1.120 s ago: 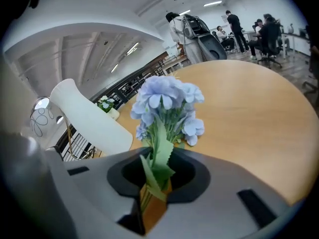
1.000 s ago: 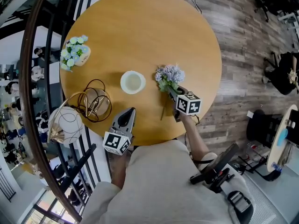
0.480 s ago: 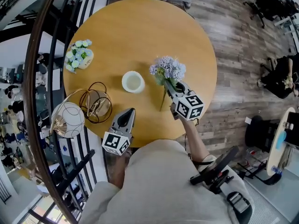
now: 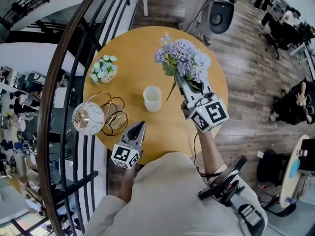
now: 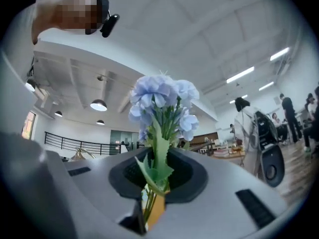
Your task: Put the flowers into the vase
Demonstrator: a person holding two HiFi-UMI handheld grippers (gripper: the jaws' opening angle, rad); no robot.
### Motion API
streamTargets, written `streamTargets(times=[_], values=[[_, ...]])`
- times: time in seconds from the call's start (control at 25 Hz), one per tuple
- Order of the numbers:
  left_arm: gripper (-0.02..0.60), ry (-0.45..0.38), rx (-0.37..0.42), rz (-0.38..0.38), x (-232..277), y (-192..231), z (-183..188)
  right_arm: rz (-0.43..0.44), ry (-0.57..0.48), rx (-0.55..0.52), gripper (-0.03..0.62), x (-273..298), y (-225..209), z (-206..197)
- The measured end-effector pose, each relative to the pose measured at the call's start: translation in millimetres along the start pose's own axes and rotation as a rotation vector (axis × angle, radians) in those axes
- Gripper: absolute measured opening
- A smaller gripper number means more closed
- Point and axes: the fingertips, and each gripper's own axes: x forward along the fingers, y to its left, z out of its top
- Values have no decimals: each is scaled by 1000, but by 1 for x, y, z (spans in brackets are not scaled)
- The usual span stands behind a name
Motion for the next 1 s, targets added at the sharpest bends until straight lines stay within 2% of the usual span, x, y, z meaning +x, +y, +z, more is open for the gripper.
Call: streamTargets(times=[0.2, 0.44, 0.68, 1.0], values=[[7, -49, 26, 46, -8, 9, 15, 101, -79, -70, 63, 31, 26, 28], [7, -53, 17, 98, -25, 12, 19, 155, -78, -62, 63, 44, 42, 22], [7, -19, -17, 135, -40, 20, 4, 178, -17, -35, 64, 50, 53, -29], [7, 30, -47, 158, -49, 24, -9, 147, 76, -94, 70, 27, 62, -96]])
